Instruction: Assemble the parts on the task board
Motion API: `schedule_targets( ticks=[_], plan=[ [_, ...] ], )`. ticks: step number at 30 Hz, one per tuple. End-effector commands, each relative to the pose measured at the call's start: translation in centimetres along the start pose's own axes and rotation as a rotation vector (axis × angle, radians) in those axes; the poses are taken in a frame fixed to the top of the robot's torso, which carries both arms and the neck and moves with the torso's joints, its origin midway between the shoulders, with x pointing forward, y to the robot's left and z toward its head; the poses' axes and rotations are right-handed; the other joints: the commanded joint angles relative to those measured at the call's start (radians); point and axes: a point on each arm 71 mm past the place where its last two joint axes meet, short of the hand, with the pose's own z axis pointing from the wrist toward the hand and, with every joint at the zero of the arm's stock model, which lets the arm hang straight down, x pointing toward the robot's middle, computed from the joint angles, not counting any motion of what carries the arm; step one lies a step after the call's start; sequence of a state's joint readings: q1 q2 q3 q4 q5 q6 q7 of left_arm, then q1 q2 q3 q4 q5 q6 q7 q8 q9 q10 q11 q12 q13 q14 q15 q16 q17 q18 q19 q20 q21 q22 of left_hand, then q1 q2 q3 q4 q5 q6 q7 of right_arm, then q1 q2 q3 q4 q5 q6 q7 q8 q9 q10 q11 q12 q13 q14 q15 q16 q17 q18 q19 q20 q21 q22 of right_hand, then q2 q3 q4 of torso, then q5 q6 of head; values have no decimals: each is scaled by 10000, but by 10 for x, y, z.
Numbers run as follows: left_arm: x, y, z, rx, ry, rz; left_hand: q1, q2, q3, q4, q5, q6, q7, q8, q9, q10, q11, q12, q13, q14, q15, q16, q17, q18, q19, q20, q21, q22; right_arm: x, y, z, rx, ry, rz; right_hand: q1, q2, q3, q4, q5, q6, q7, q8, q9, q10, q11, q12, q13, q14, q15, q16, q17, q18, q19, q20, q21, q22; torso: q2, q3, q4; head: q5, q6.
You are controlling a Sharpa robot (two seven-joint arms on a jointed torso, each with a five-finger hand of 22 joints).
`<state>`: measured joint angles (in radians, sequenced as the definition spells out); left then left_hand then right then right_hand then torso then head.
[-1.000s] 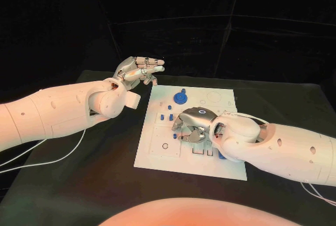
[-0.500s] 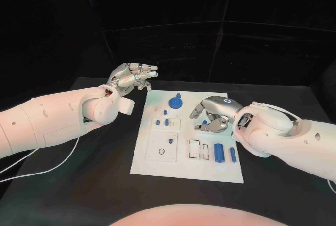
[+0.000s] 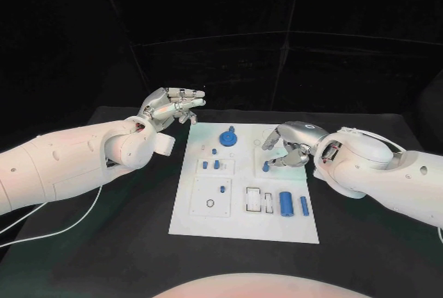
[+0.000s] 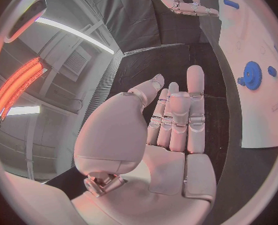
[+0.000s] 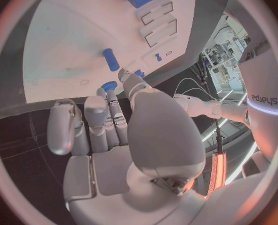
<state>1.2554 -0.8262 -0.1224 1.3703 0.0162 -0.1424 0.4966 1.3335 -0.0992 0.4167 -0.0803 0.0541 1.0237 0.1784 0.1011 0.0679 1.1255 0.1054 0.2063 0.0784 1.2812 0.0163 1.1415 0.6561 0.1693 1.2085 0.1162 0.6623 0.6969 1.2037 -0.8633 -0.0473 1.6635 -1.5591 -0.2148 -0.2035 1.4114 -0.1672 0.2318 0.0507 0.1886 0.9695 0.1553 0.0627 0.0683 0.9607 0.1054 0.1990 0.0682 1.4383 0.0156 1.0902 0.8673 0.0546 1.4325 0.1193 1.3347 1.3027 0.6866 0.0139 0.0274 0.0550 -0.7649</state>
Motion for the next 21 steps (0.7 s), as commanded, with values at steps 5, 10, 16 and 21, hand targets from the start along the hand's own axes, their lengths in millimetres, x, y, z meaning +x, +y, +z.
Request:
schedule_targets(
  ticks=[5,10,16,21],
  plan=[
    [0,-1,0,43,89,-85,73,50,-62,0,-19,-60,47,42,-11,-98,6,61,-11,-81,14,-72,-17,137,-72,-4,-45,-14,9,3,4,115,1231,-383,35,164,-195,-4,-19,154,-26,53,10,118,-63,268,20,23,-56,78,-19,161,-19,-34,-42,-5,1,-11,14,32,-63],
    [-1,-1,0,42,83,-82,73,50,-62,0,-19,-60,47,42,-11,-98,6,61,-11,-81,14,-72,-17,137,-72,-4,-45,-14,12,6,5,17,1568,-454,49,227,-267,-7,0,225,-45,57,12,264,-98,406,17,51,-82,119,-21,154,12,-56,-27,17,-7,-3,-9,59,-90],
    [-1,-1,0,40,86,-83,73,50,-62,0,-19,-60,47,42,-11,-98,6,61,-11,-81,14,-72,-17,137,-72,-4,-45,-14,13,5,6,72,1628,-476,112,347,-251,-23,12,322,-37,68,15,414,-115,502,1,97,-105,178,-1,136,67,-79,27,79,-8,-4,0,51,-87],
    [-1,-1,0,35,91,-86,73,50,-62,0,-19,-60,47,42,-11,-98,6,61,-11,-81,14,-72,-17,137,-72,-4,-45,-14,14,5,9,104,1612,-477,279,583,-26,-58,-137,501,-32,86,20,675,-129,563,-29,202,-129,313,102,87,195,-98,189,259,0,3,8,55,-92]
  ],
)
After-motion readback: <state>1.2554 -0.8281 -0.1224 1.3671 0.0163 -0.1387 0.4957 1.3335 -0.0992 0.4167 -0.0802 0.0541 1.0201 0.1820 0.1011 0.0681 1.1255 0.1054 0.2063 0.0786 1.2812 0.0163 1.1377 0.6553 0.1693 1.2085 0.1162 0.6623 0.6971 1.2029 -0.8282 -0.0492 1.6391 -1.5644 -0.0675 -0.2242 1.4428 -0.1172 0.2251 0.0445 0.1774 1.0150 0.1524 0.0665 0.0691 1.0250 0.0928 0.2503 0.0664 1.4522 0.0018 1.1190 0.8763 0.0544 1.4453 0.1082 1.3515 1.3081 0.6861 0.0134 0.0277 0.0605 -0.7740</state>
